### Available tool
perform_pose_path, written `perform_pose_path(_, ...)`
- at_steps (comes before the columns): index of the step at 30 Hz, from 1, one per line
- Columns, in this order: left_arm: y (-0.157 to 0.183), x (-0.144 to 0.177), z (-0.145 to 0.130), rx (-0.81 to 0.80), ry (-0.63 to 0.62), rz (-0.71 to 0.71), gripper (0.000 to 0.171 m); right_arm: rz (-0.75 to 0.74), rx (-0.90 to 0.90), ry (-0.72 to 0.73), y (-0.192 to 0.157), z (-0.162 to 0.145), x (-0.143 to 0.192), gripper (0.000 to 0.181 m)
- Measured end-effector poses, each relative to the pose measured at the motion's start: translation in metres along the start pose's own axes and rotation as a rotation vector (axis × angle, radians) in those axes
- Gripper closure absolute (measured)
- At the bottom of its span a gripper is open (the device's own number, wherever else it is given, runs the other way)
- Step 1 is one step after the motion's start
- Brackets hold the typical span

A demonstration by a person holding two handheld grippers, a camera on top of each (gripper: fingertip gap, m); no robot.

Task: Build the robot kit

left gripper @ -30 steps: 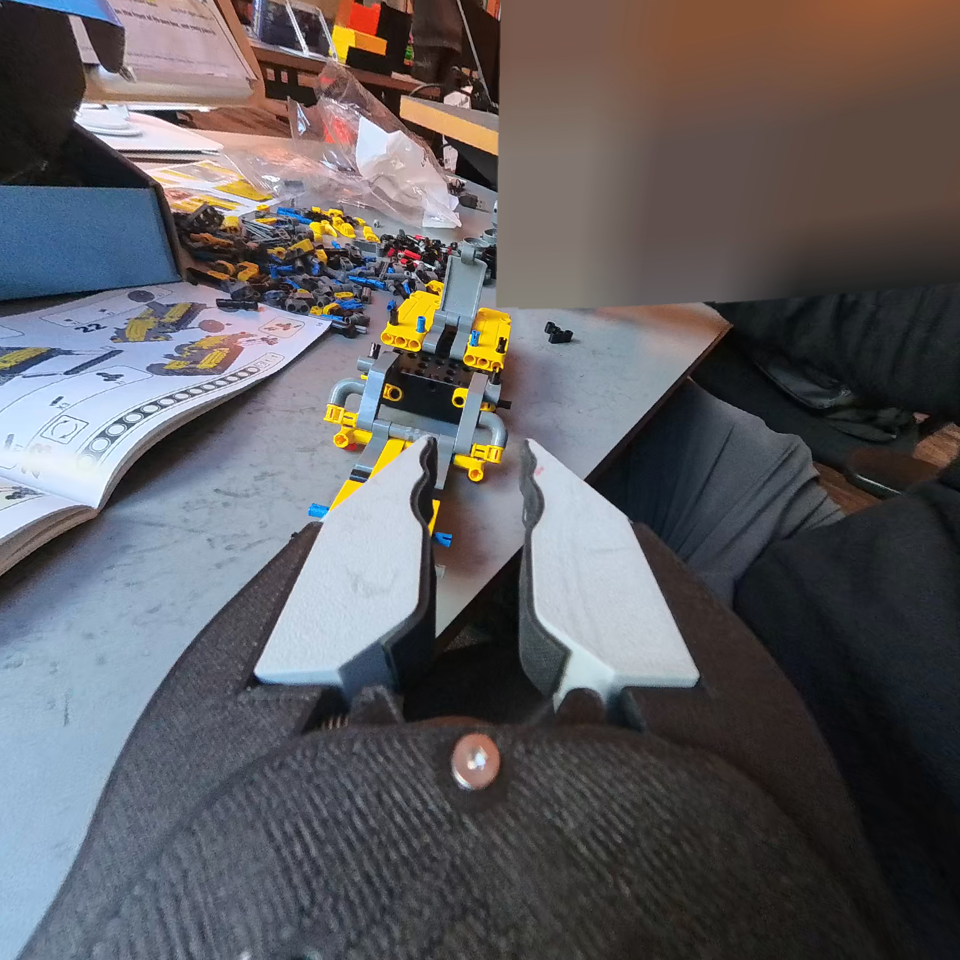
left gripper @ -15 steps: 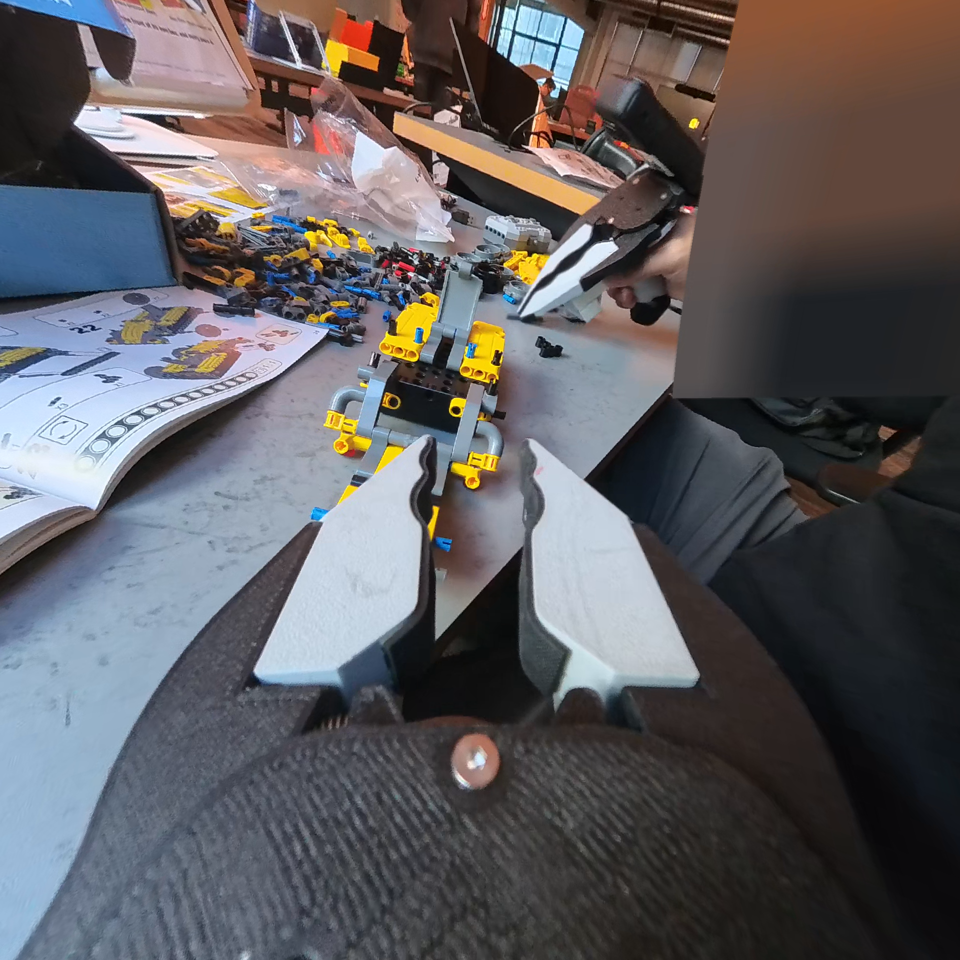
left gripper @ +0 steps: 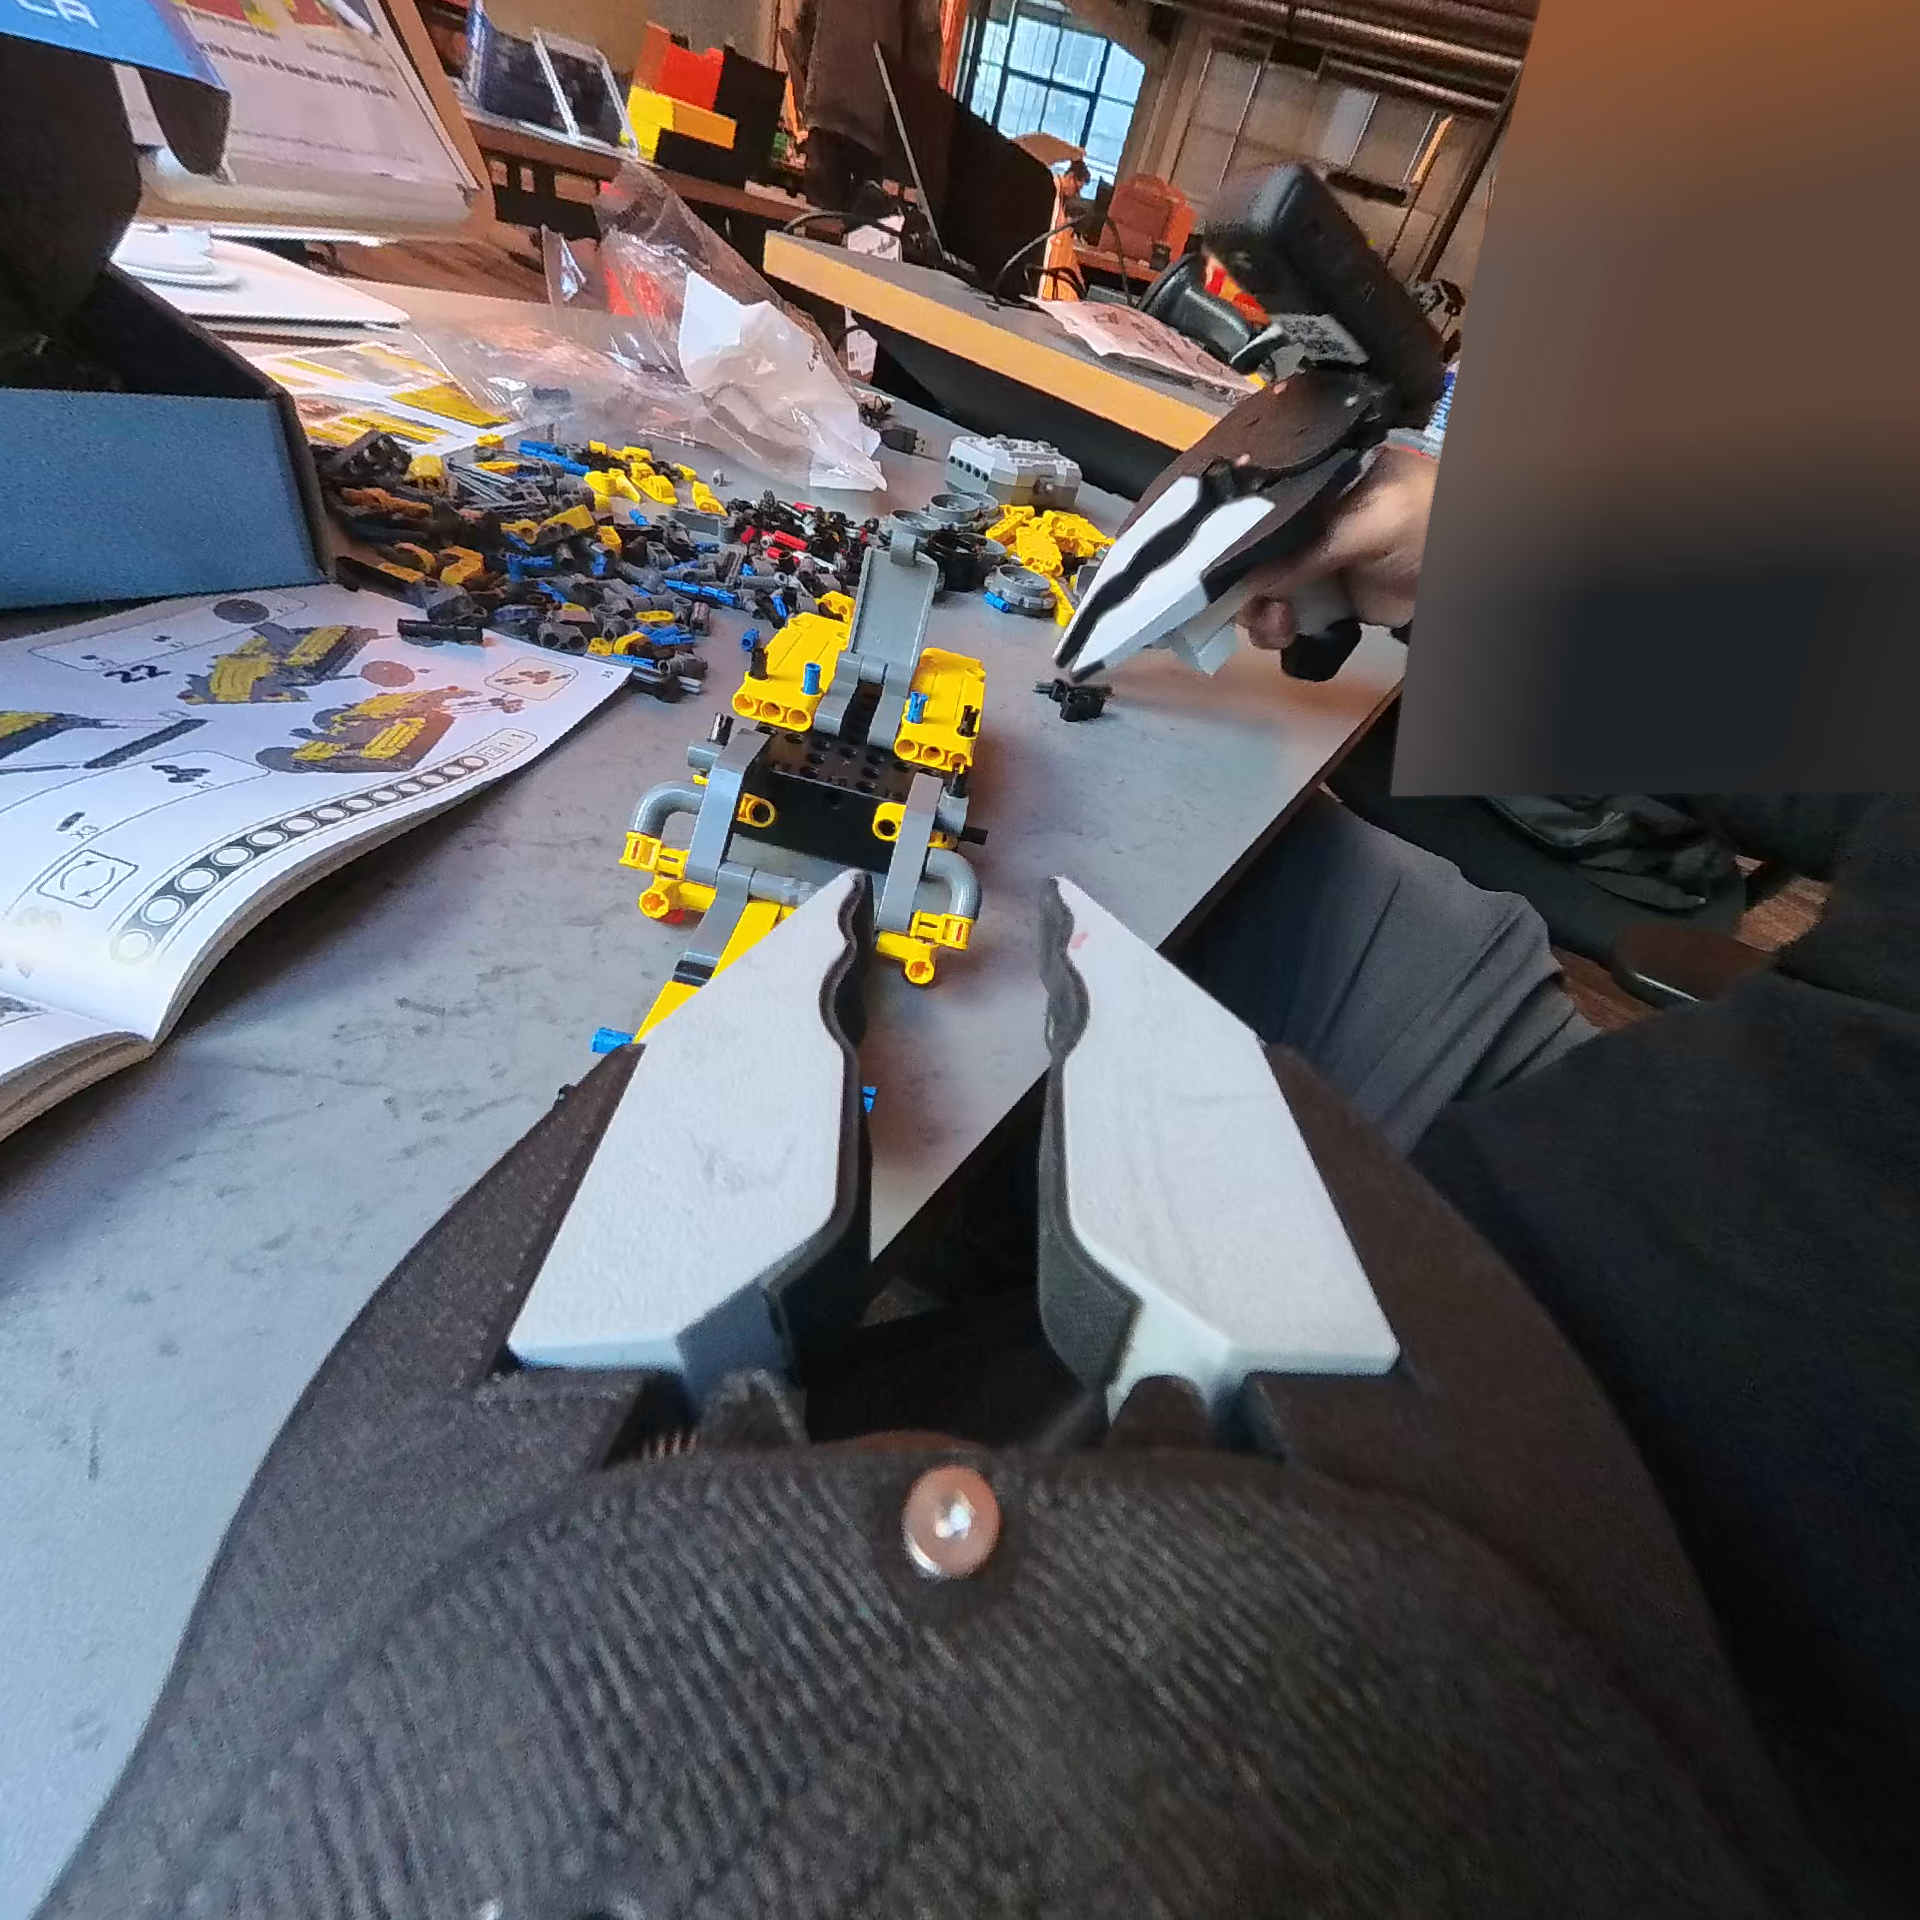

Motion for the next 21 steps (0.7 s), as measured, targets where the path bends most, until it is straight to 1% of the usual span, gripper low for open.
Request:
perform_pose_path(4,0.001,0.001,0.001,-0.007,0.007,0.001,0.143,-0.006,-0.028,0.05,0.002,0.003,0.012,0.167)
perform_pose_path(7,0.0,0.0,-0.001,0.0,0.001,0.002,0.143,-0.043,-0.04,0.077,0.008,0.0,0.025,0.167)
perform_pose_path(12,0.0,-0.004,-0.005,0.002,-0.016,0.006,0.143,-0.158,-0.077,0.1,0.027,-0.011,0.04,0.166)
perform_pose_path(14,0.0,-0.004,-0.005,-0.006,-0.013,0.01,0.143,-0.232,-0.074,0.091,0.037,-0.013,0.043,0.163)
perform_pose_path(18,-0.001,-0.005,-0.006,-0.012,-0.014,0.02,0.144,-0.238,-0.041,0.116,0.036,-0.004,0.038,0.162)
perform_pose_path(20,-0.002,-0.005,-0.006,-0.011,-0.017,0.022,0.144,-0.289,-0.041,0.134,0.042,-0.001,0.04,0.164)
perform_pose_path(21,-0.002,-0.005,-0.006,-0.011,-0.016,0.024,0.144,-0.313,-0.075,0.152,0.047,0.0,0.043,0.166)
Point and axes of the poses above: each gripper's, where its closed fingertips meet, x back along the fingers, z out of its top, y = z × x across the jaws, the point moved 3 cm from there along x, back along the fingers, and after that the axes turned 10 degrees about x, right-handed, at the moved point
